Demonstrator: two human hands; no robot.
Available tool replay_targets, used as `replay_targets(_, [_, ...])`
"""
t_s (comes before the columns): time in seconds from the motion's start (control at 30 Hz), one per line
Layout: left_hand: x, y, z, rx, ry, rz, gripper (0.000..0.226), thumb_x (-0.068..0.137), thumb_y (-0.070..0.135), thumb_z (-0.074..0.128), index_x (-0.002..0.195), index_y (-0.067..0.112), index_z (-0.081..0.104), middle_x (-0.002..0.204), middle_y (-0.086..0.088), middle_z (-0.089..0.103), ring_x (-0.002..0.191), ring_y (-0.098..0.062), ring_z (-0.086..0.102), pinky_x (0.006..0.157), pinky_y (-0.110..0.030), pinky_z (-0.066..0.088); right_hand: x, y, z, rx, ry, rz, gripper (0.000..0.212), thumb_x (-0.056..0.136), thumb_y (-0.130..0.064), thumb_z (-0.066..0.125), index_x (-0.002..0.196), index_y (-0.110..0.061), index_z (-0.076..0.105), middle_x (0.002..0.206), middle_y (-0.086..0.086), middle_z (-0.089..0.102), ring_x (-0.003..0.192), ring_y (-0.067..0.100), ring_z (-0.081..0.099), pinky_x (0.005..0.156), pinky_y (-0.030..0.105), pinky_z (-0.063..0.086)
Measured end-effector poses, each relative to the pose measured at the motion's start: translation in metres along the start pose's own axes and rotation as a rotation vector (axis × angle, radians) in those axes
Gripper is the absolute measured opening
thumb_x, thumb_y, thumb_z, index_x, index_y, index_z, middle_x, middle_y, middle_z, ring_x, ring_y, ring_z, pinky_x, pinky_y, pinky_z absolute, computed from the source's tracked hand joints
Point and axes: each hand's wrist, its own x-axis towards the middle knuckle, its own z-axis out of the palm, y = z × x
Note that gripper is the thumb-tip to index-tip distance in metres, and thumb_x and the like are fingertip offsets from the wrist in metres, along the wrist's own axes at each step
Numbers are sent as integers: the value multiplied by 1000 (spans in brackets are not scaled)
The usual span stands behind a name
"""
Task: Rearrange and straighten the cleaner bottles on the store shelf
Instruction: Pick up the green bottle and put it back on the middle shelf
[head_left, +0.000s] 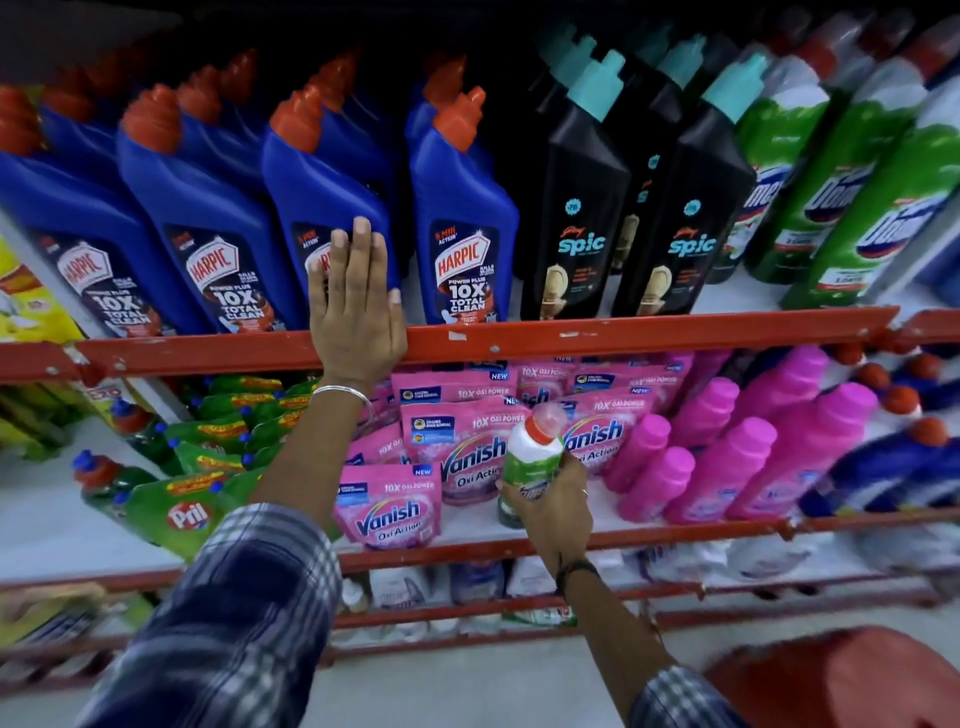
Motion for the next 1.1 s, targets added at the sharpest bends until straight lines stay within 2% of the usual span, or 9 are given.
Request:
replay_targets(0.1, [-1, -1, 2, 6, 15, -9, 52, 96, 20, 36, 143, 1, 28, 152, -13, 22, 147, -15, -6, 120, -38, 2, 4, 2, 3, -3, -21, 23, 77, 62, -57, 78, 118, -20, 41, 114, 0, 56, 100, 22, 59, 75, 39, 53])
replay_targets(0.2, [-1, -2, 2, 5, 21, -10, 53, 95, 20, 37, 144, 0, 28, 146, -16, 31, 147, -16, -6, 120, -38, 2, 9, 4, 4, -8, -35, 14, 71, 63, -52, 80, 113, -17, 43, 110, 4, 61, 97, 24, 62, 75, 40, 55])
replay_targets(0.37, [-1, -1, 1, 18, 18, 7, 54, 95, 20, 36, 144, 1, 26, 149, -14, 25, 147, -16, -6, 120, -38, 1, 14, -1, -17, 48, 24, -11, 64, 62, -35, 85, 111, -15, 48, 98, -1, 63, 88, 21, 64, 68, 31, 52])
replay_targets(0.43, [-1, -1, 1, 18, 25, 15, 55, 96, 21, 34, 146, 2, 23, 157, -10, 12, 147, -16, -5, 120, -38, 1, 17, -13, -38, 76, 65, -21, 62, 62, -31, 85, 109, -16, 48, 92, -7, 59, 80, 17, 61, 66, 25, 44])
replay_targets(0.53, [-2, -1, 2, 9, 45, 28, 58, 97, 22, 33, 150, 4, 16, 160, 2, -6, 147, -17, -4, 120, -38, 2, 25, -34, -77, 116, 154, -58, 74, 57, -30, 88, 113, -15, 42, 91, -4, 59, 76, 17, 60, 64, 22, 43])
replay_targets(0.63, [-2, -1, 2, 1, 65, 39, 58, 99, 22, 32, 151, 5, 12, 160, 2, -4, 147, -18, -2, 120, -39, 3, 35, -56, -120, 131, 269, -83, 78, 55, -31, 89, 113, -15, 40, 93, -4, 58, 77, 19, 58, 66, 25, 42])
replay_targets(0.77, [-4, -2, 2, -13, 72, 31, 57, 99, 22, 32, 150, 5, 14, 161, 0, 0, 147, -19, 1, 120, -39, 4, 50, -82, -169, 123, 435, -174, 75, 53, -38, 88, 111, -20, 43, 92, -7, 60, 81, 19, 61, 73, 34, 50])
replay_targets(0.93, [-4, -1, 3, -8, 88, 37, 57, 98, 21, 32, 150, 4, 17, 161, -3, 4, 147, -20, 3, 120, -40, 6, 77, -113, -222, 153, 647, -274, 76, 57, -41, 86, 118, -16, 48, 94, -5, 60, 79, 19, 59, 65, 28, 42])
replay_targets(1.1, [-4, -1, 3, 6, 94, 33, 58, 97, 21, 34, 150, 4, 18, 160, -3, 6, 147, -20, 5, 120, -40, 6, 107, -141, -257, 194, 773, -303, 79, 58, -48, 81, 123, -20, 47, 110, -3, 64, 91, 19, 60, 77, 30, 44])
